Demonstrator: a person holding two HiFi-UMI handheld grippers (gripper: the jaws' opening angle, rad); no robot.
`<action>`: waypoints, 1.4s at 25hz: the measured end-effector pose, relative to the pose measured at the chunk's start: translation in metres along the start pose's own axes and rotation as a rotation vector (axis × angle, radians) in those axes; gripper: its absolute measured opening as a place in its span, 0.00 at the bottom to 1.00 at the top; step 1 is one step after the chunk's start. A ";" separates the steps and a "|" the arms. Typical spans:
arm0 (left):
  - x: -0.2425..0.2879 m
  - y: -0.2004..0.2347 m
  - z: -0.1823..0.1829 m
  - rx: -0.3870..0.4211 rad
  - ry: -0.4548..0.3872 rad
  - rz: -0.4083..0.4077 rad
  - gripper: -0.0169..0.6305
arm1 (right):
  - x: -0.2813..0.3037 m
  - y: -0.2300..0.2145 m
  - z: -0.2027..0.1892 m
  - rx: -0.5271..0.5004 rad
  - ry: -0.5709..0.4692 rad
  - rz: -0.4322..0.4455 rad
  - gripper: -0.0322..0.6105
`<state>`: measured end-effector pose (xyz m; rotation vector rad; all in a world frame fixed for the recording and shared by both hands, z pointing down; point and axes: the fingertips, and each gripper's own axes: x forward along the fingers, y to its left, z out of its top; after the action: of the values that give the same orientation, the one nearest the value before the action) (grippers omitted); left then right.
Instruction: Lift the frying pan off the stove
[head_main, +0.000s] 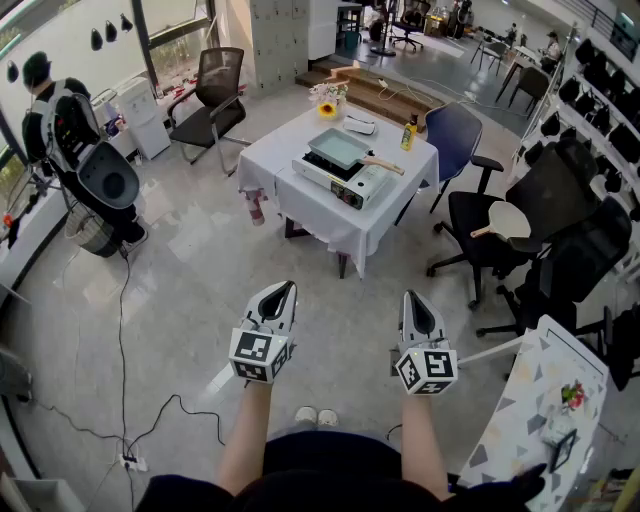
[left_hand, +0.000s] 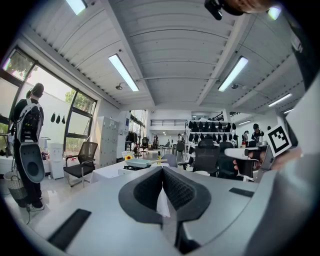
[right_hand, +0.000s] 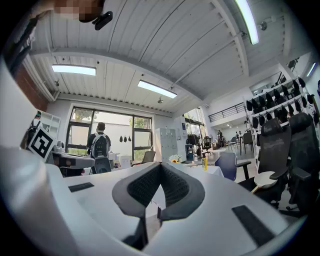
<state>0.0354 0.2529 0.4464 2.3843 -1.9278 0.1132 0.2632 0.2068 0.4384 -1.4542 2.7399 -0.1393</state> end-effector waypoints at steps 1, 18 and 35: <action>0.001 0.000 0.000 0.000 0.002 -0.001 0.06 | 0.001 0.000 0.000 0.001 0.001 -0.001 0.05; -0.001 0.002 -0.008 -0.012 0.023 -0.001 0.06 | 0.000 0.003 -0.001 0.020 -0.004 0.004 0.05; -0.004 0.012 -0.021 -0.031 0.036 -0.017 0.06 | 0.003 0.021 -0.011 0.071 -0.006 0.048 0.12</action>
<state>0.0224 0.2560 0.4673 2.3625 -1.8789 0.1239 0.2429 0.2165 0.4470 -1.3683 2.7324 -0.2279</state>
